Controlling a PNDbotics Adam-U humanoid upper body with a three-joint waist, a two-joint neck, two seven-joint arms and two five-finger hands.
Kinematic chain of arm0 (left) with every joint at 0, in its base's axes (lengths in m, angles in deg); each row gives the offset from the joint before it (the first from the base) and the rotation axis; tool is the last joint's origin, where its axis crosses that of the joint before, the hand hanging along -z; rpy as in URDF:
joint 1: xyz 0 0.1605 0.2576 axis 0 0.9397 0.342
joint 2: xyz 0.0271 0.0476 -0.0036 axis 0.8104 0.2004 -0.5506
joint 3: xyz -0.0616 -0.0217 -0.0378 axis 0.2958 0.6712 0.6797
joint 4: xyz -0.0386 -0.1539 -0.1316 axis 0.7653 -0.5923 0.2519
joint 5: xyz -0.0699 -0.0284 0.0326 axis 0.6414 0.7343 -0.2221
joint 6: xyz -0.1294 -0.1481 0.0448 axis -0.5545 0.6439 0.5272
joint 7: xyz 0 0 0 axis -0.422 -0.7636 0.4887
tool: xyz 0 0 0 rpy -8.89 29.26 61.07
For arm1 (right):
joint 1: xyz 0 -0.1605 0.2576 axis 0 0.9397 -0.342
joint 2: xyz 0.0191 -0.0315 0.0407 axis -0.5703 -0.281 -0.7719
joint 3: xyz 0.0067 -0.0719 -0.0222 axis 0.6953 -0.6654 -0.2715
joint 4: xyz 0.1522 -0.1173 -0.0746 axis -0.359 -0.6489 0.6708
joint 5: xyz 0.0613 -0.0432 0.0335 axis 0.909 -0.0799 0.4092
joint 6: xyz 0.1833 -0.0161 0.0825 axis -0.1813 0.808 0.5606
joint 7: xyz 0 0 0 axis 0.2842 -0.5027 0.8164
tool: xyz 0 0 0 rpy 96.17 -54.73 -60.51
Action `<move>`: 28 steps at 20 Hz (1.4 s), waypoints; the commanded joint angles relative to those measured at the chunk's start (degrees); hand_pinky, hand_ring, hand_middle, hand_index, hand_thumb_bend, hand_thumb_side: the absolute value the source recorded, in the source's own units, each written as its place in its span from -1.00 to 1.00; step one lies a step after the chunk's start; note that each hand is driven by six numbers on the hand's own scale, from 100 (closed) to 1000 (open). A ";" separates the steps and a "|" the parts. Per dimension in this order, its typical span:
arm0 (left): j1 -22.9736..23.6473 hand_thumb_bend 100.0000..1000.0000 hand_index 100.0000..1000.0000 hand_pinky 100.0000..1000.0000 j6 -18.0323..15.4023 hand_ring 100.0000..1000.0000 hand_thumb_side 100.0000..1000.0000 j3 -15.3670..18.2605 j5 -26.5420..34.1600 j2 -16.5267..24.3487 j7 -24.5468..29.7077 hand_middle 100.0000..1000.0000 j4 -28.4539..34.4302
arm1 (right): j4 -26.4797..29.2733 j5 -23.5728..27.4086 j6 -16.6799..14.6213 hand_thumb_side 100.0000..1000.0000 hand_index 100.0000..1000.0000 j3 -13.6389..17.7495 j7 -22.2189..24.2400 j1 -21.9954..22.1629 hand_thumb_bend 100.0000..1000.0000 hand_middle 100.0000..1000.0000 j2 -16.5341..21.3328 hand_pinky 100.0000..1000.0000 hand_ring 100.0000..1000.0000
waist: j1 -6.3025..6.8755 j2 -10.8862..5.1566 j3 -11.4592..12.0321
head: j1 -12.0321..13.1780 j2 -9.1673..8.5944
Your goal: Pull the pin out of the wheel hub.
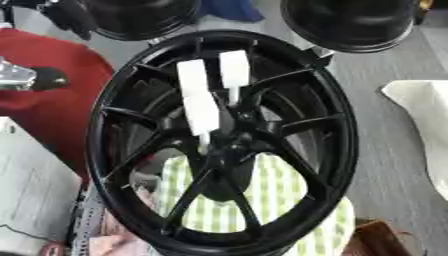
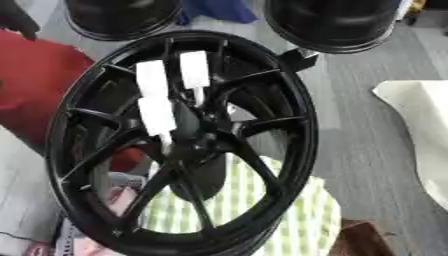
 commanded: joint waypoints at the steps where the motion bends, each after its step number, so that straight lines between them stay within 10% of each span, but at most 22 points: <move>1: -2.03 -0.25 0.63 0.62 0.92 0.53 -0.22 -1.39 -1.26 0.06 0.63 0.29 -0.29 | 0.01 -0.10 -0.07 -0.08 0.41 0.39 0.16 -0.65 -0.92 0.24 1.14 0.40 0.28 | 0.16 -1.05 -0.10 | 0.26 -0.16; 28: -12.83 0.19 0.70 0.71 20.41 0.68 -0.21 -8.96 -10.36 -14.51 -4.55 0.44 -10.97 | -1.41 0.26 0.24 -0.06 0.40 -0.59 0.86 -1.72 -0.91 0.23 -0.39 0.40 0.28 | 0.35 -0.49 -0.86 | 0.80 -0.23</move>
